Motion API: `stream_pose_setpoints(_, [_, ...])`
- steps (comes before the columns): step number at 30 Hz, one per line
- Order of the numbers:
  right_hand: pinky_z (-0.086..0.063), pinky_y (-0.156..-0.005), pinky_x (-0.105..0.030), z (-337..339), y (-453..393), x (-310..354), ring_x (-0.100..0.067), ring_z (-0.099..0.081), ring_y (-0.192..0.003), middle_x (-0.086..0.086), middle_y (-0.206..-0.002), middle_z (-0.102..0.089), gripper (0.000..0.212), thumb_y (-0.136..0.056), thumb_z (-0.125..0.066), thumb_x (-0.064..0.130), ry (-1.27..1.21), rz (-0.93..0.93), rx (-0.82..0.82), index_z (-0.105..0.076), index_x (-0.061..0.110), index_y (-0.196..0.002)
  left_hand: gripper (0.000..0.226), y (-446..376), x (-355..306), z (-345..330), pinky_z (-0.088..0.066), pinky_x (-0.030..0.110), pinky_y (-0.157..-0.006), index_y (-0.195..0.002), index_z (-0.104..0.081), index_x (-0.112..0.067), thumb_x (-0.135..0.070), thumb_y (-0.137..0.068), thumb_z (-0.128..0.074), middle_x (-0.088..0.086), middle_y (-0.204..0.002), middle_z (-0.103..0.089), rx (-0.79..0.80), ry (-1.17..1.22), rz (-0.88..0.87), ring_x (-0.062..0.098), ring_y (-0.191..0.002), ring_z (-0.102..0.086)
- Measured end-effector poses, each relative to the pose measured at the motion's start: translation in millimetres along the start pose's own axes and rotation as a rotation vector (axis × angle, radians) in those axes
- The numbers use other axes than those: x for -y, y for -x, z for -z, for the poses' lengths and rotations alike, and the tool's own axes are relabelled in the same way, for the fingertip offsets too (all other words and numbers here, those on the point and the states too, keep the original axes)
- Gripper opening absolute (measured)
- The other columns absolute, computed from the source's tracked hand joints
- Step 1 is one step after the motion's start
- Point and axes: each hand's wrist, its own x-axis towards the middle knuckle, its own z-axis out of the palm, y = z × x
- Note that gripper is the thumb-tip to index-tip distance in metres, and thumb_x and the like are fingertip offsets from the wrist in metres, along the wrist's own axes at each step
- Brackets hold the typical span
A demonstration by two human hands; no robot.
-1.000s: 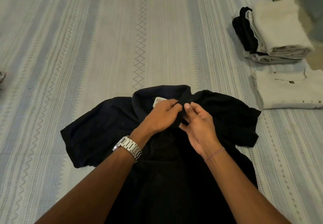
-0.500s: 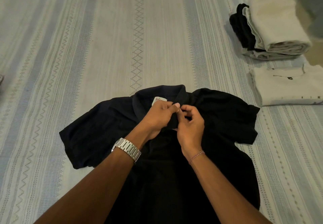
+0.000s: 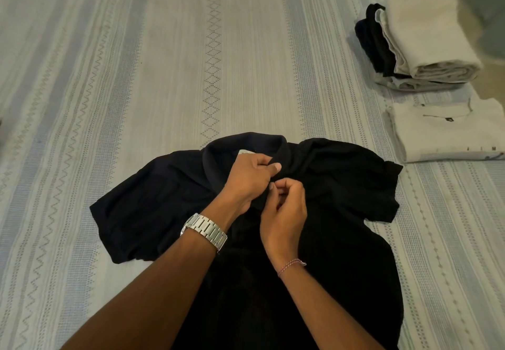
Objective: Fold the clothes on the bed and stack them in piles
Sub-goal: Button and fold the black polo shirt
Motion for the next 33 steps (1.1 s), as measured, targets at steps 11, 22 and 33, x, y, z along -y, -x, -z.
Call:
stream_pose_setpoints(11, [-0.043,-0.085,-0.002,7,28,-9,0.006,-0.048,-0.104,-0.005,-0.123,-0.052,0.041,-0.102,-0.056,0.014,0.257,0.394,0.088,-0.056,0.0,-0.14,0.014,-3,1,-3,-0.06,0.047,-0.09,-0.104,-0.069,-0.008,-0.011,-0.103,-0.055,0.016,-0.106,-0.073,-0.047,0.262,0.107,0.031,-0.103,-0.071])
stream_pose_setpoints(22, [-0.049,-0.099,-0.039,50,-87,-14,-0.026,-0.059,-0.111,-0.007,-0.121,-0.064,0.026,-0.098,-0.057,0.003,0.415,0.432,0.09,-0.061,0.008,-0.124,0.016,-10,21,54,-0.055,0.025,-0.088,-0.11,-0.069,-0.011,-0.012,-0.101,-0.056,0.001,-0.1,-0.074,-0.352,-0.221,-0.321,0.012,-0.091,-0.07])
stream_pose_setpoints(33, [-0.032,-0.117,-0.051,46,-181,-17,-0.025,-0.057,-0.118,0.0,-0.123,-0.064,0.055,-0.084,-0.058,0.057,1.058,0.564,0.78,-0.071,0.017,-0.119,0.032,-46,75,142,-0.049,0.043,-0.088,-0.121,-0.061,-0.011,-0.028,-0.095,-0.064,0.01,-0.113,-0.061,-0.166,-1.132,-0.44,0.029,-0.103,-0.056])
